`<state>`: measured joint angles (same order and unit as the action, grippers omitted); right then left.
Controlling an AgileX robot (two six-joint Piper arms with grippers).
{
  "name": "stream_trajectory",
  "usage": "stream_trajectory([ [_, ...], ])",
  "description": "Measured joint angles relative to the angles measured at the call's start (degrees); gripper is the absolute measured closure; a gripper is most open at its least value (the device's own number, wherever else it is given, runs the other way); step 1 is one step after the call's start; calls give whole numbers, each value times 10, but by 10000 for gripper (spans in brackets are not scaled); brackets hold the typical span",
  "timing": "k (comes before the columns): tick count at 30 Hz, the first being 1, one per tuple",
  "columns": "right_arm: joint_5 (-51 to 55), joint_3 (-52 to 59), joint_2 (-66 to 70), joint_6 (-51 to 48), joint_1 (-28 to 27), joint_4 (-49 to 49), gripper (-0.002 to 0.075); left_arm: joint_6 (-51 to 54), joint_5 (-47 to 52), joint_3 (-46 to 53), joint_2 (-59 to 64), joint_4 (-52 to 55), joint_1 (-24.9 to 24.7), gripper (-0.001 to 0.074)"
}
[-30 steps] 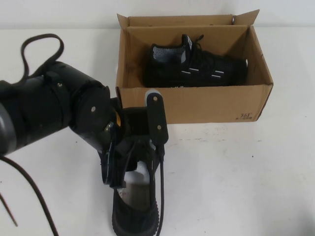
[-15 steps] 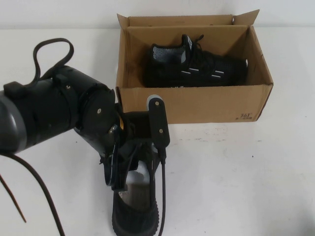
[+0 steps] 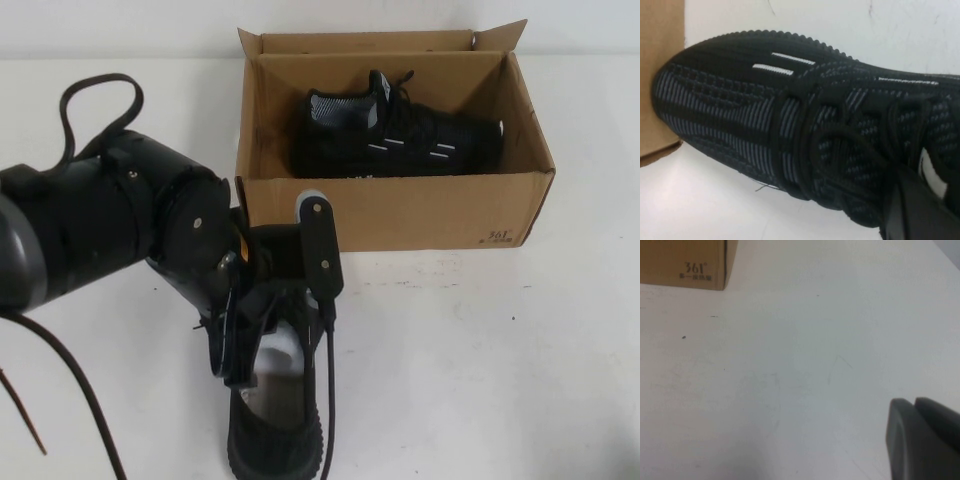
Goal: Put shoes into padded shoe box
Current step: Pick up the shoe from the table, then place the shoe in the shoe box
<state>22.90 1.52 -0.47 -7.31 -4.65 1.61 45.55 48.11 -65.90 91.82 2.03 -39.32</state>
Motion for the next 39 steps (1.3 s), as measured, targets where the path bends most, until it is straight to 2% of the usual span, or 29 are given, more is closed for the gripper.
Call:
stream_trajectory([
  [9,0,0,0,0,0,0,734,-12,19,0,-78,-57,0,731],
  [15,0,0,0,0,0,0,734,-80,24,0,-139,-80,0,731],
  [20,0,0,0,0,0,0,734,-188,45,-20,-159,-80,0,732],
  [28,0,0,0,0,0,0,734,-498,60,-138,-147,-80,0,732],
  [32,0,0,0,0,0,0,734,-558,68,-197,-117,-80,0,732],
  [39,0,0,-1,0,0,0,734,-586,88,-295,-29,-56,0,732],
])
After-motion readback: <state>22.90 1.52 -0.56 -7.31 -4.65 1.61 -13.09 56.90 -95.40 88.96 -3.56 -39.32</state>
